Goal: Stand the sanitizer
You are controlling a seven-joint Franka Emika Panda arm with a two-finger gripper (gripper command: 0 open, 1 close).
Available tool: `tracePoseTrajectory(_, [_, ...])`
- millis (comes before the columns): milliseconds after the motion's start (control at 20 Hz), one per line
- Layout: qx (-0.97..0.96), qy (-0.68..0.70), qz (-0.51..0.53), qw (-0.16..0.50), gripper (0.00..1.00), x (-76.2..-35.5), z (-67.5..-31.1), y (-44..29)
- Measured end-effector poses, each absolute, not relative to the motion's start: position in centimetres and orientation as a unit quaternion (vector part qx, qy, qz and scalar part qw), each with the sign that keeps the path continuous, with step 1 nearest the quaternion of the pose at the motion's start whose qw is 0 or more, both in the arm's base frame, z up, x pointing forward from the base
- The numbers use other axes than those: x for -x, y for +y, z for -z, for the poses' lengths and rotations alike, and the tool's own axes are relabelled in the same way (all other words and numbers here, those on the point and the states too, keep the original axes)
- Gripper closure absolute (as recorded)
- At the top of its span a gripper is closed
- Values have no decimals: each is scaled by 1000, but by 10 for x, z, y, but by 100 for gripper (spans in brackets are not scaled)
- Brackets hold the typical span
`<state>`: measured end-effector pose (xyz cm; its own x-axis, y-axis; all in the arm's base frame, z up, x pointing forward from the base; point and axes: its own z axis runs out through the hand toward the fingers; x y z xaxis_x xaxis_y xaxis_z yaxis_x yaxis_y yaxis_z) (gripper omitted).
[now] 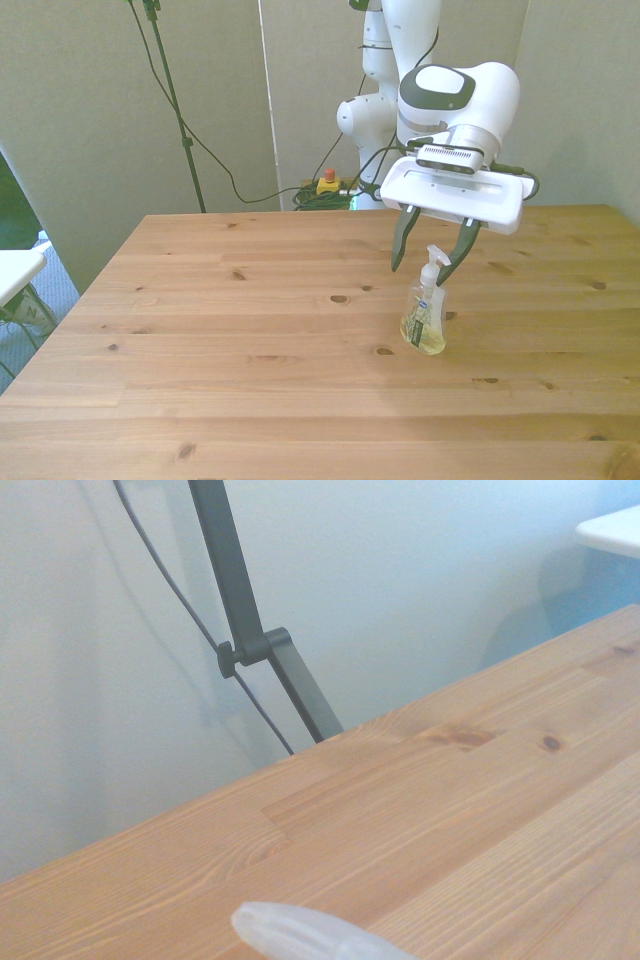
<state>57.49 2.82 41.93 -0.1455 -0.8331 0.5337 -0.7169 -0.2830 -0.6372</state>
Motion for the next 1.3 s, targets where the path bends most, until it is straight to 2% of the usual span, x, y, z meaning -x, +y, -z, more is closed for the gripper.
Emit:
tracePoseTrajectory(400, [722,577,378,46,0,-563,-417,44])
tracePoseTrajectory(700, [803,530,274,15,0,-521,-388,58])
tracePoseTrajectory(900, [850,486,202,3,0,-479,-384,71])
tracePoseTrajectory(1100, [894,430,124,-22,0,-438,-403,55])
tracePoseTrajectory(1300, [926,370,72,-28,0,-420,-436,11])
